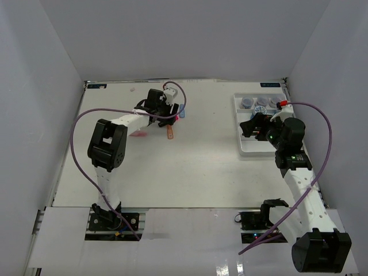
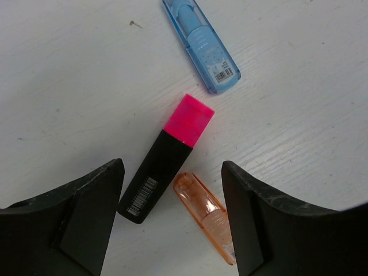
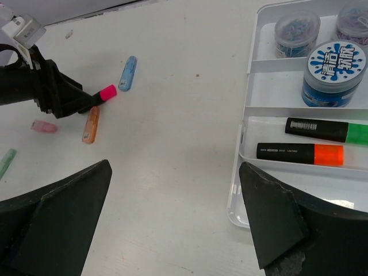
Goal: Sort the stationery into containers
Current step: Pick up the pen from the center of the board.
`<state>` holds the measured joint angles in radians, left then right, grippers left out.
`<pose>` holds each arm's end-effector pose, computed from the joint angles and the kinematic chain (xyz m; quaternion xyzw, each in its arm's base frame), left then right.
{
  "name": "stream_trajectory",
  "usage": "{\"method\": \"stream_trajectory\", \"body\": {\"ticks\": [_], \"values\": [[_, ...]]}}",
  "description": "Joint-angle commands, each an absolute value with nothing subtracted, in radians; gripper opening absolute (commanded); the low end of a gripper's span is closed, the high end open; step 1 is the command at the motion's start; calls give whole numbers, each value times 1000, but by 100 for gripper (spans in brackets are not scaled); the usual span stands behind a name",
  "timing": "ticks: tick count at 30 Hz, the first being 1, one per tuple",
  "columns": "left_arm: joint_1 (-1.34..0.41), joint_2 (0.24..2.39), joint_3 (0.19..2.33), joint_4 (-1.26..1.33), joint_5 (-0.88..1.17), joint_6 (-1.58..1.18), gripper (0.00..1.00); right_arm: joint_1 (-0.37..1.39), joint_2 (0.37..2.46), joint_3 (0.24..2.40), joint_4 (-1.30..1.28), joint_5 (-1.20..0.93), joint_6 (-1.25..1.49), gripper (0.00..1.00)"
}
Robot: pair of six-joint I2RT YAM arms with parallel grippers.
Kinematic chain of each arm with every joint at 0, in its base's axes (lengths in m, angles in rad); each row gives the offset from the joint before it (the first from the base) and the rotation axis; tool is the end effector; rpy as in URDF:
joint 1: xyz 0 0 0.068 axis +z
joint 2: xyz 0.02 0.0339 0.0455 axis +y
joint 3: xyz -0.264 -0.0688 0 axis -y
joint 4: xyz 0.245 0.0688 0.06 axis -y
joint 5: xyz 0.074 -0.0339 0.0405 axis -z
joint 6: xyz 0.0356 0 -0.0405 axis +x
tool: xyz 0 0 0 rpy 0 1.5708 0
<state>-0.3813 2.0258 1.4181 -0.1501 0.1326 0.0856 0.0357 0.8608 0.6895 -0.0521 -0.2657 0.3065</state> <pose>0.4167 -0.1721 0.1849 0.2375 0.8856 -0.1183 0.3813 0.2048 0.0167 0.3071 0.0227 0.7787 0.2073 0.5917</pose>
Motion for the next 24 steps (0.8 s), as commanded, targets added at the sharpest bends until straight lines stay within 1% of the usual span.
{"method": "stream_trajectory", "body": {"ticks": [1,16,20,22,24], "values": [[-377,2028,1445,-155,186,121,79,44,864,686,-21,-270,287,98],[-377,2143,1490,-170,112,140,64,52,859,666,-20,-268,282,98],[-377,2141,1479,-167,97,138,54,54,859,663,-20,-267,281,98],[-377,2135,1468,-158,84,141,45,54,859,663,-18,-267,281,98],[-376,2129,1451,-147,69,153,44,55,858,661,-17,-267,279,98]]}}
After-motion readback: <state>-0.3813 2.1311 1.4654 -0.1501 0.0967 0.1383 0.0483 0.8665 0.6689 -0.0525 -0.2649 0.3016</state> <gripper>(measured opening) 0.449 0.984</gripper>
